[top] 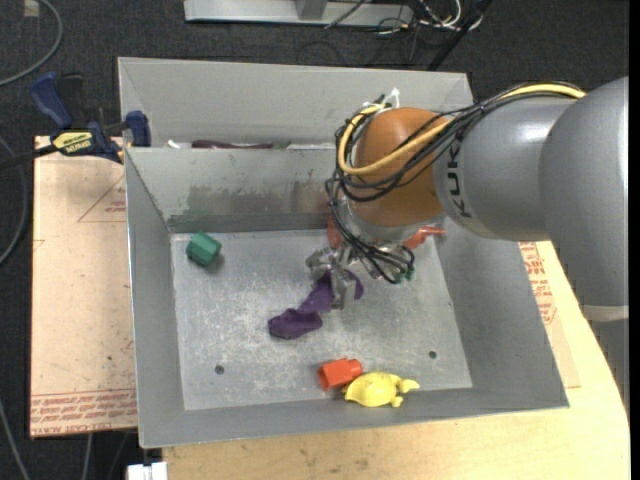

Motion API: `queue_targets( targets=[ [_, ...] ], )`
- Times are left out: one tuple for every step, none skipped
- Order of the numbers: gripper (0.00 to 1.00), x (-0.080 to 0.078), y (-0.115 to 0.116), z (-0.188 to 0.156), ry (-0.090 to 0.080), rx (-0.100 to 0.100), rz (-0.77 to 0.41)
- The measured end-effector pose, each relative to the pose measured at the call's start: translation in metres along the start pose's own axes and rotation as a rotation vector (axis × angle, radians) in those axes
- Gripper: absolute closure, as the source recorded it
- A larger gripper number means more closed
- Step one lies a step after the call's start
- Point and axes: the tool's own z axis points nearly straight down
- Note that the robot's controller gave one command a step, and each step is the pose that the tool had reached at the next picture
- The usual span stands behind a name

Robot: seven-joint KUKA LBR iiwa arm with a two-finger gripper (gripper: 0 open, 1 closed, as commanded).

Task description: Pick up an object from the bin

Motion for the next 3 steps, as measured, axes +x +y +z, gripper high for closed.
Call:
queue_targets(
  targets=[
    [1.0,0.0,0.0,0.0,0.0,0.0,0.0],
    [1.0,0.001,0.001,-0.004,0.004,-0.002,0.0],
    [1.0,0.001,0.001,-0.019,0.002,-0.002,0.001]
  ],
)
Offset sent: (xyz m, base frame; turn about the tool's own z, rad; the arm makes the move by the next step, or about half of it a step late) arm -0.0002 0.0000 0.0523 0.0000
